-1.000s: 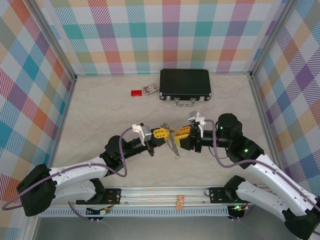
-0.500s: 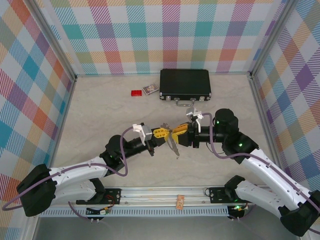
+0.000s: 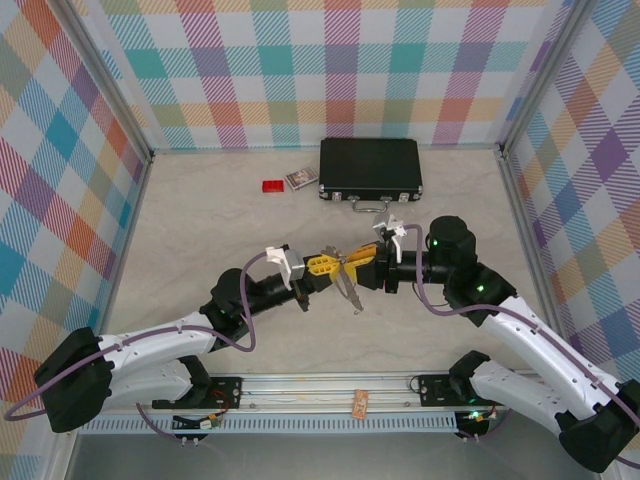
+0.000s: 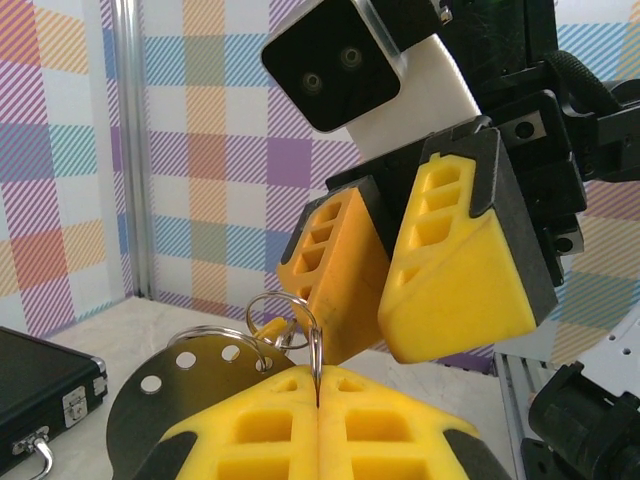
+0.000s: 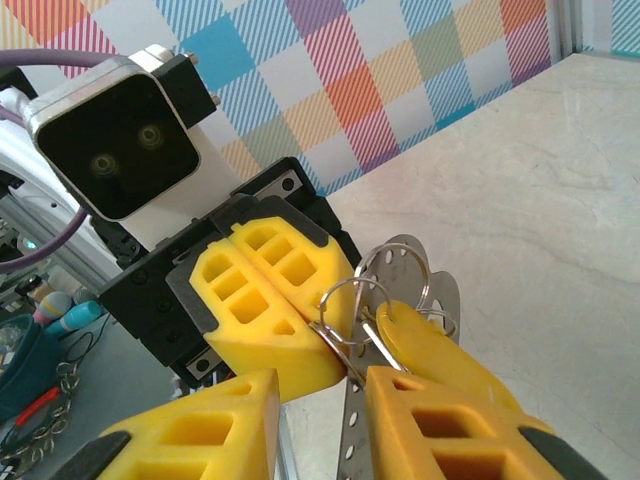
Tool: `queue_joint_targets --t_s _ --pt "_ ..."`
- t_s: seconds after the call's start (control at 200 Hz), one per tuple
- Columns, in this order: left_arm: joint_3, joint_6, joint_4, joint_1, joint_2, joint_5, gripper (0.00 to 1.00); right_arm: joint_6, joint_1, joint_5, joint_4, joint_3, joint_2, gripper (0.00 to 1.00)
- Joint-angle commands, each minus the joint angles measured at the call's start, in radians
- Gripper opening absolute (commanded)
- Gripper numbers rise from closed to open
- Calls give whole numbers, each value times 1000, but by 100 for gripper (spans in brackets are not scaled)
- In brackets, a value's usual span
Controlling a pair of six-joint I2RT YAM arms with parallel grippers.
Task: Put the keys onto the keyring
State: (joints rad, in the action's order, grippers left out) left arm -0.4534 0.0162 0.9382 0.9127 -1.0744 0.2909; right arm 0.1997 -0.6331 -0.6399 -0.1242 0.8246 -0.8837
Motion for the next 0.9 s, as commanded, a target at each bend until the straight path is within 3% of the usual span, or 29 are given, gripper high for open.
queue_joint_targets --t_s 0.0,0.895 --pt "-34 -12 43 -12 -4 33 0 -22 9 -2 5 15 1 26" --pt "-41 -46 86 -14 -27 56 0 -85 10 -35 -17 2 -16 19"
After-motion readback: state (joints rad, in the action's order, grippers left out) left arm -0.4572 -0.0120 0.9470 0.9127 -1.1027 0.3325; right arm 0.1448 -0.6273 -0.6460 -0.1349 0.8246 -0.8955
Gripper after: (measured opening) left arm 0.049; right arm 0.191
